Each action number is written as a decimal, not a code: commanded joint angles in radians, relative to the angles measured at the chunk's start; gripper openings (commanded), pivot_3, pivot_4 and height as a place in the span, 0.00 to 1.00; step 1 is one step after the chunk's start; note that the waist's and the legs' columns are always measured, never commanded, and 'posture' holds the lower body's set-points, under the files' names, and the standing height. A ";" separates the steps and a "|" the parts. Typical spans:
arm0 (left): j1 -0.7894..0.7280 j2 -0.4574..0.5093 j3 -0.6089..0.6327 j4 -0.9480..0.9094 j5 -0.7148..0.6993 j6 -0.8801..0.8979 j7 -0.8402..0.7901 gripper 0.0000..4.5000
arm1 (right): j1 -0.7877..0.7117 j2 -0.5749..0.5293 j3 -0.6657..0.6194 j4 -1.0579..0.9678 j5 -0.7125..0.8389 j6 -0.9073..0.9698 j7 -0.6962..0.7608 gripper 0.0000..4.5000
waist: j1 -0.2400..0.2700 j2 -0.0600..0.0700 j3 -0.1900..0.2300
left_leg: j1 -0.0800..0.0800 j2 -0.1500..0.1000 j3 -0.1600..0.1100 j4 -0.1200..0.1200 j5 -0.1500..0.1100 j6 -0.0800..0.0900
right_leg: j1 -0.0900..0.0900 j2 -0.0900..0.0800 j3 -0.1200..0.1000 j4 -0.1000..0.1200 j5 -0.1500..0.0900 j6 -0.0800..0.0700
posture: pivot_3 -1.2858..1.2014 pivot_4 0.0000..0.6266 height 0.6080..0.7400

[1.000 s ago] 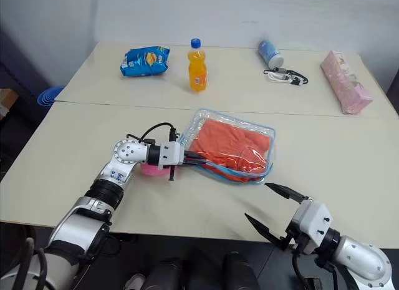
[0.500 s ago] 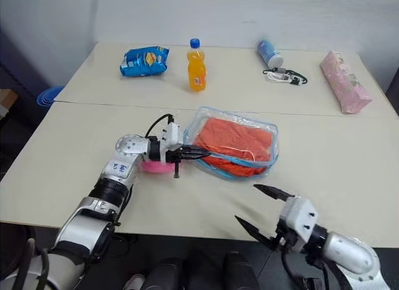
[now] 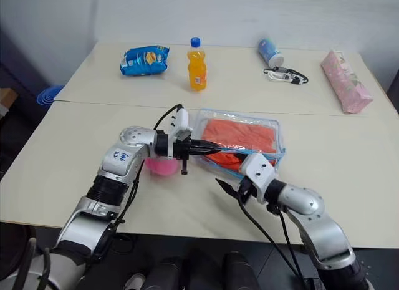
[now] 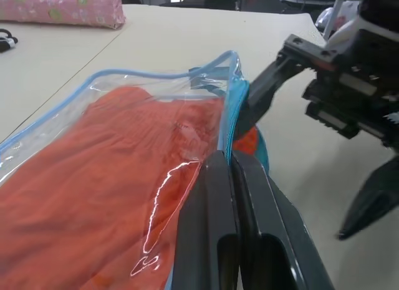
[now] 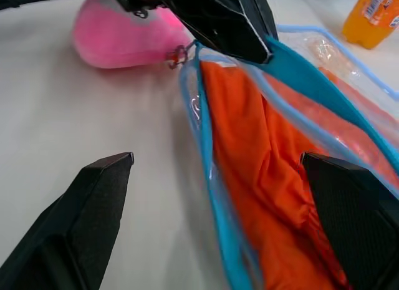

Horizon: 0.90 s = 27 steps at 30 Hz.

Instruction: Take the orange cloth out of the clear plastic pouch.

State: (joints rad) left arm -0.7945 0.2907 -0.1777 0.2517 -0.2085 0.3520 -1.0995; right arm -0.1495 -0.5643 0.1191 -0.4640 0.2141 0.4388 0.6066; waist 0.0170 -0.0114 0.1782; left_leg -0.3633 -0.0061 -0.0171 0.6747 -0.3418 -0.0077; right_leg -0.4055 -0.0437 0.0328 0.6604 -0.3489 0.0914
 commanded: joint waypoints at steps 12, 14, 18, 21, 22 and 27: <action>0.037 0.026 -0.003 -0.038 -0.006 -0.033 0.013 0.00 | -0.049 0.048 -0.023 0.042 -0.005 0.014 -0.014 0.51 | -0.005 0.001 0.000 | -0.010 0.000 0.000 0.006 0.000 0.000 | -0.008 0.000 0.000 0.004 0.000 0.000 | 0.52 0.24 1.00; 0.042 0.027 -0.005 -0.038 -0.007 -0.035 0.015 0.00 | -0.057 0.042 -0.018 0.059 -0.046 0.009 -0.041 0.51 | -0.006 0.001 0.000 | -0.010 0.000 0.000 0.006 0.000 0.000 | -0.008 0.000 0.000 0.004 0.000 0.000 | 0.52 0.24 1.00; 0.046 0.026 -0.007 -0.038 -0.008 -0.035 0.015 0.00 | -0.084 0.024 0.044 0.091 -0.167 -0.031 -0.073 0.51 | -0.009 0.001 0.000 | -0.010 0.000 0.000 0.006 0.000 0.000 | -0.008 0.000 0.000 0.004 0.000 0.000 | 0.52 0.24 1.00; 0.046 0.025 -0.008 -0.035 -0.010 -0.036 0.015 0.00 | -0.098 0.005 0.093 0.113 -0.244 -0.078 -0.070 0.51 | -0.017 0.001 0.000 | -0.010 0.000 0.000 0.006 0.000 0.000 | -0.008 0.000 0.000 0.004 0.000 0.000 | 0.52 0.24 1.00; 0.046 0.025 -0.009 -0.034 -0.010 -0.037 0.015 0.00 | -0.102 0.000 0.106 0.120 -0.265 -0.092 -0.067 0.51 | -0.018 0.001 0.000 | -0.010 0.000 0.000 0.006 0.000 0.000 | -0.008 0.000 0.000 0.004 0.000 0.000 | 0.52 0.24 1.00; 0.038 0.021 -0.008 -0.026 -0.013 -0.036 0.016 0.00 | -0.116 -0.028 0.150 0.147 -0.334 -0.138 -0.040 0.51 | -0.019 0.001 0.000 | -0.010 0.000 0.000 0.007 0.000 0.000 | -0.008 0.000 0.000 0.004 0.000 0.000 | 0.52 0.24 1.00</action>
State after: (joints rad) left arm -0.7442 0.3144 -0.1878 0.2462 -0.2080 0.3269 -1.0839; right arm -0.2519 -0.5830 0.2691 -0.3063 -0.0992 0.3261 0.5606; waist -0.0017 -0.0107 0.1778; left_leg -0.3736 -0.0063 -0.0171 0.6812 -0.3419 -0.0077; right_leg -0.4139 -0.0436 0.0324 0.6648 -0.3489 0.0913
